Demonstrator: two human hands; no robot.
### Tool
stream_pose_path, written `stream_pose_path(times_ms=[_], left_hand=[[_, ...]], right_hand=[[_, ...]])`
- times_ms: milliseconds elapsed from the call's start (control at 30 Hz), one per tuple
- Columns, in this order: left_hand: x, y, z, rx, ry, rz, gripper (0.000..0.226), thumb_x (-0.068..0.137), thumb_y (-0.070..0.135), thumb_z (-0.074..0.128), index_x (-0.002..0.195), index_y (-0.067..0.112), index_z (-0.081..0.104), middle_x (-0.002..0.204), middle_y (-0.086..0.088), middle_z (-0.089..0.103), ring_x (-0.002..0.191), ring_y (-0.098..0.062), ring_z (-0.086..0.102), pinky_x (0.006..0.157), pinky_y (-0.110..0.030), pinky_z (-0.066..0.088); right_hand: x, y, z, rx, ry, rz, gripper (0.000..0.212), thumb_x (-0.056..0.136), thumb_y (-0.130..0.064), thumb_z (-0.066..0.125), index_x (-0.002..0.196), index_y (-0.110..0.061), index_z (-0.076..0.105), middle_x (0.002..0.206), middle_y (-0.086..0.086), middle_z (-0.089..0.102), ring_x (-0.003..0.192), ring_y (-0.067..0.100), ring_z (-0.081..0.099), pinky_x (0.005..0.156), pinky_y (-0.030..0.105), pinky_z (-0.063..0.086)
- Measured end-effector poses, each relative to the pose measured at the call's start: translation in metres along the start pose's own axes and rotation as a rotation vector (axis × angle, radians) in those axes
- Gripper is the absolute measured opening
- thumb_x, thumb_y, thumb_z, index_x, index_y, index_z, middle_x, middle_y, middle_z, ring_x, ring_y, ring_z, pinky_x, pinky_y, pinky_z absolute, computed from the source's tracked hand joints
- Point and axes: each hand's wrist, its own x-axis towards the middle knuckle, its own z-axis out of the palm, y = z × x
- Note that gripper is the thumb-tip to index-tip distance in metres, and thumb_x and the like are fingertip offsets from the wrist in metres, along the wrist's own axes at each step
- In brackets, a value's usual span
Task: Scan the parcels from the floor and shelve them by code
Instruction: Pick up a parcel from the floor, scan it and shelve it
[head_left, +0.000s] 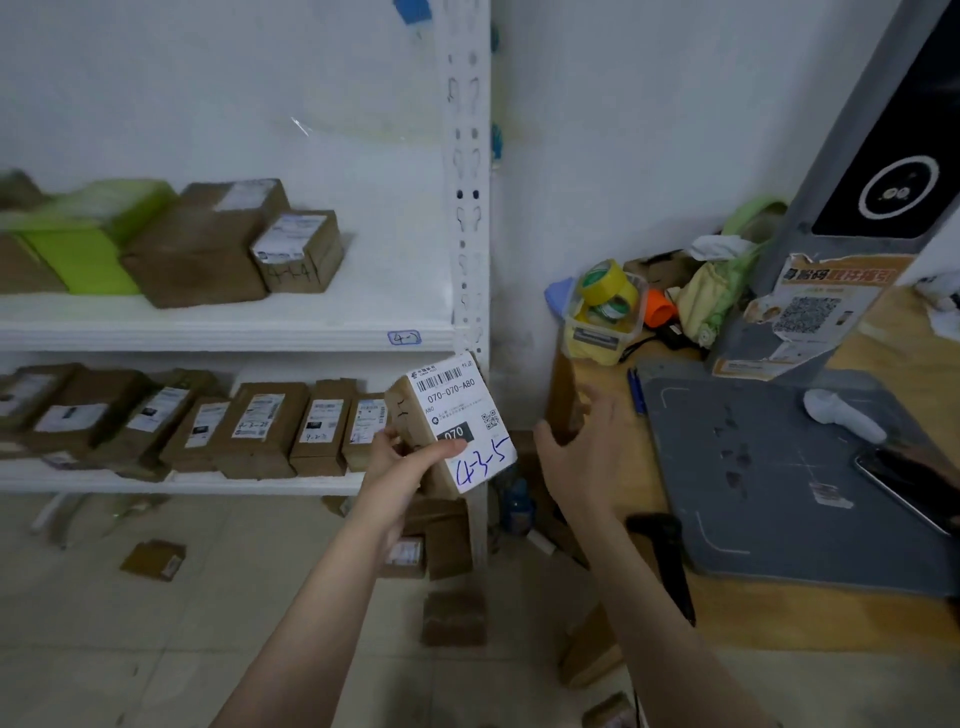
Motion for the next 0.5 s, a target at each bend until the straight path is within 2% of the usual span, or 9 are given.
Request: stream_pose_path(times_ms=[67,100,167,300,400,467,500], left_hand=[[-0.005,0.027,-0.020,-0.025,0.018,0.052,0.099,0.051,0.032,0.094,0.135,0.014,0.045,0.117,-0.005,0.072,0.105,-0.022,0.070,0.095,-0.054,0.055],[-0.006,0.041,-0.032,-0.035,0.027,0.079,0.096,0.051,0.033,0.094,0.133,0.014,0.047,0.115,-0.004,0.073,0.103,-0.022,0.071,0.092,-0.054,0.056],[-0.011,0.068,-0.059,-0.060,0.045,0.129,0.082,0.061,0.029,0.092,0.130,0.014,0.050,0.109,-0.004,0.075,0.100,-0.021,0.072,0.087,-0.049,0.058],[-0.026,0.127,-0.113,-0.106,0.044,0.232,0.093,0.051,0.041,0.090,0.133,0.012,0.054,0.108,-0.009,0.076,0.082,-0.018,0.074,0.066,-0.032,0.054],[-0.041,0.169,-0.149,-0.094,0.042,0.352,0.062,0.070,0.031,0.084,0.126,0.015,0.062,0.109,-0.009,0.076,0.087,-0.020,0.072,0.067,-0.031,0.052],[-0.051,0.195,-0.168,-0.070,0.031,0.417,0.057,0.073,0.034,0.080,0.125,0.017,0.064,0.108,-0.005,0.077,0.089,-0.018,0.072,0.062,-0.028,0.053],[-0.056,0.210,-0.178,-0.053,0.028,0.454,0.056,0.073,0.036,0.078,0.125,0.018,0.064,0.107,-0.004,0.077,0.089,-0.017,0.073,0.062,-0.027,0.054]], right_hand=[[0.001,-0.040,0.011,0.120,-0.086,-0.151,0.047,0.086,-0.016,0.073,0.124,-0.026,0.048,0.120,-0.004,0.051,0.102,0.005,0.049,0.085,0.017,0.047],[0.001,-0.061,0.017,0.175,-0.126,-0.227,0.045,0.086,-0.017,0.072,0.122,-0.028,0.048,0.120,-0.003,0.053,0.103,0.005,0.052,0.085,0.021,0.049],[-0.003,-0.105,0.027,0.272,-0.218,-0.328,0.042,0.086,-0.023,0.068,0.122,-0.031,0.048,0.123,-0.003,0.053,0.109,0.001,0.053,0.085,0.016,0.047],[-0.015,-0.192,0.051,0.393,-0.423,-0.328,0.046,0.093,-0.026,0.065,0.133,-0.035,0.045,0.134,-0.011,0.051,0.118,0.000,0.051,0.087,0.017,0.046],[-0.022,-0.247,0.067,0.416,-0.512,-0.397,0.057,0.094,-0.022,0.067,0.144,-0.027,0.041,0.142,-0.012,0.046,0.119,-0.004,0.051,0.088,0.015,0.048],[-0.024,-0.279,0.076,0.449,-0.548,-0.459,0.058,0.093,-0.022,0.068,0.144,-0.025,0.040,0.143,-0.009,0.046,0.113,-0.012,0.053,0.084,0.013,0.050],[-0.025,-0.297,0.081,0.452,-0.556,-0.494,0.058,0.091,-0.026,0.069,0.142,-0.028,0.041,0.143,-0.009,0.047,0.113,-0.010,0.054,0.085,0.018,0.052]])
